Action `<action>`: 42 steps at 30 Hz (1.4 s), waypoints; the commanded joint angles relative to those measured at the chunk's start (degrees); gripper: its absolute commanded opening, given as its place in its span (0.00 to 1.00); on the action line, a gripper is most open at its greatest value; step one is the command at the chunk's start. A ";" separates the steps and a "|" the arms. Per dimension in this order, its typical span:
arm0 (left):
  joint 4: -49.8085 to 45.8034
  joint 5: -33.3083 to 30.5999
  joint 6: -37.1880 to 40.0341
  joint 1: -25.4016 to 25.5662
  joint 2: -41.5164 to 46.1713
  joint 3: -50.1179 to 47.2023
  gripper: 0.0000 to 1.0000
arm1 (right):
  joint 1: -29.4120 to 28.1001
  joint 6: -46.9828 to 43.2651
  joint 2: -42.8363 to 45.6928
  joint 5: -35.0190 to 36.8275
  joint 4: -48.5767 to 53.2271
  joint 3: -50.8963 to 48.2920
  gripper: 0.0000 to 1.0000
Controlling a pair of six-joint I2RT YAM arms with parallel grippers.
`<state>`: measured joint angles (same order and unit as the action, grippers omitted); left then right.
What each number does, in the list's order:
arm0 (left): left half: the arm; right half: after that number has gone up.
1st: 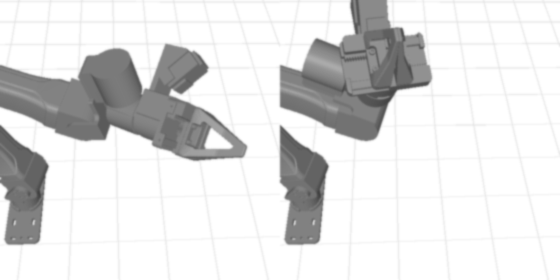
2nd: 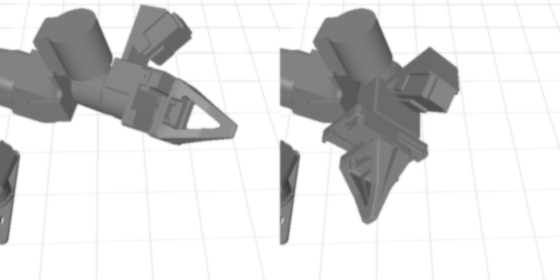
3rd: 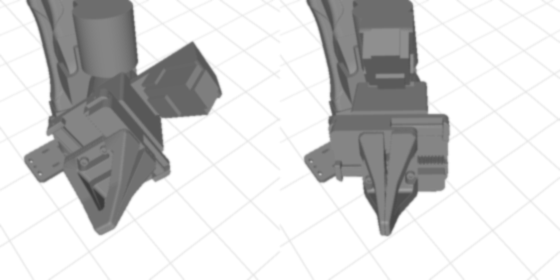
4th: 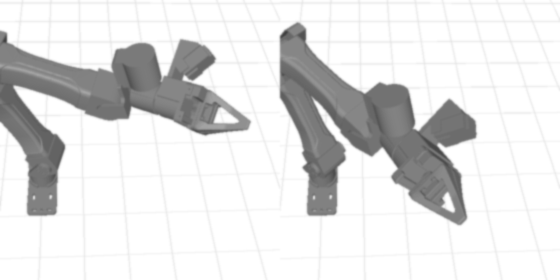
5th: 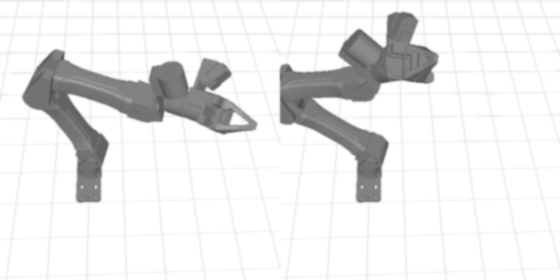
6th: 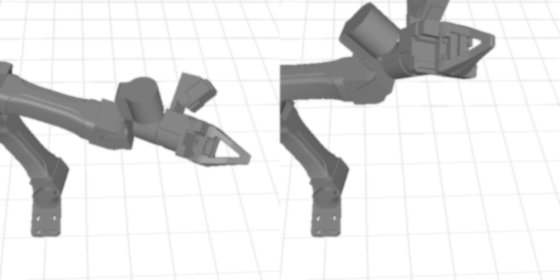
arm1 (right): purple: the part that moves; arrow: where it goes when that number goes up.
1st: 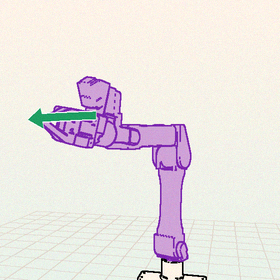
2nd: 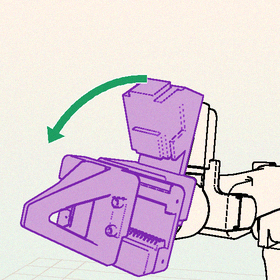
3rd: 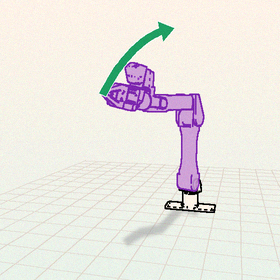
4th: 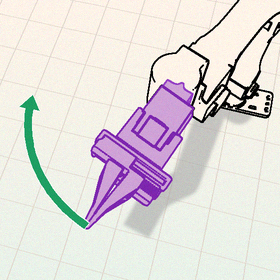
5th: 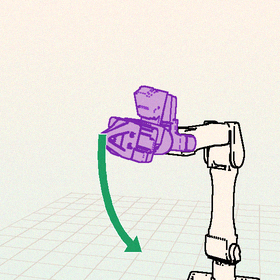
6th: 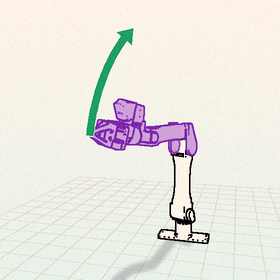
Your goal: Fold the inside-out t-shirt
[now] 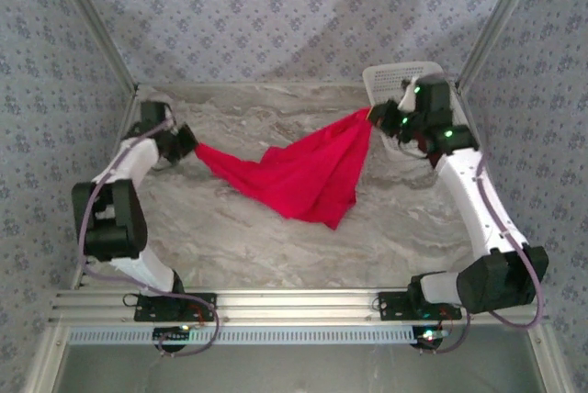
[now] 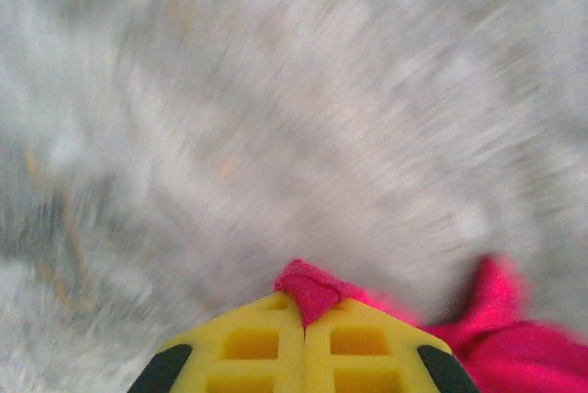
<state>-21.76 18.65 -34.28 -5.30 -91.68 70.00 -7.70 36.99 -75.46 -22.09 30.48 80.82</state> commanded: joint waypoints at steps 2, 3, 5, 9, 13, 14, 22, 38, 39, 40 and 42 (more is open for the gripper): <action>9.42 11.92 -10.31 -7.75 15.11 7.29 0.00 | 5.39 -2.51 1.70 -1.85 7.31 14.55 0.00; 12.55 13.64 -13.02 -9.61 17.26 7.13 0.00 | 6.50 -2.21 1.78 -2.52 7.78 16.52 0.00; 17.25 16.07 -16.99 -12.25 20.22 6.69 0.00 | 8.04 -1.48 1.98 -3.65 8.07 18.69 0.00; 21.65 20.74 -20.52 -14.12 22.77 6.43 0.00 | 9.37 1.32 3.04 -5.27 6.89 21.33 0.00; 21.24 22.79 -21.92 -14.79 23.67 7.37 0.00 | 9.55 1.05 2.95 -6.30 8.98 25.78 0.00; 20.82 23.04 -22.33 -15.36 24.06 7.97 0.00 | 9.69 0.74 2.95 -6.30 9.79 27.26 0.00; 11.51 26.25 -21.73 -20.86 26.84 20.28 0.00 | 11.91 0.09 6.46 -7.61 14.36 37.51 0.00; 3.61 22.14 -7.89 -17.71 20.20 22.47 0.04 | 11.49 2.95 4.46 -6.05 2.37 25.05 0.00; 3.70 21.39 -6.59 -16.33 17.93 21.53 0.04 | 10.65 2.52 2.88 -5.73 1.92 23.54 0.00; 3.57 20.66 -5.48 -15.08 15.70 21.09 0.04 | 9.49 1.69 1.75 -4.68 1.66 22.28 0.00; 3.74 19.31 -3.87 -12.69 9.77 20.45 0.03 | 5.91 -0.42 -1.36 -0.71 0.19 19.20 0.00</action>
<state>-19.25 41.28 -42.33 -20.32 -74.54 92.82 1.26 38.35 -72.60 -27.33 34.22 103.74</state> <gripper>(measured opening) 0.038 0.052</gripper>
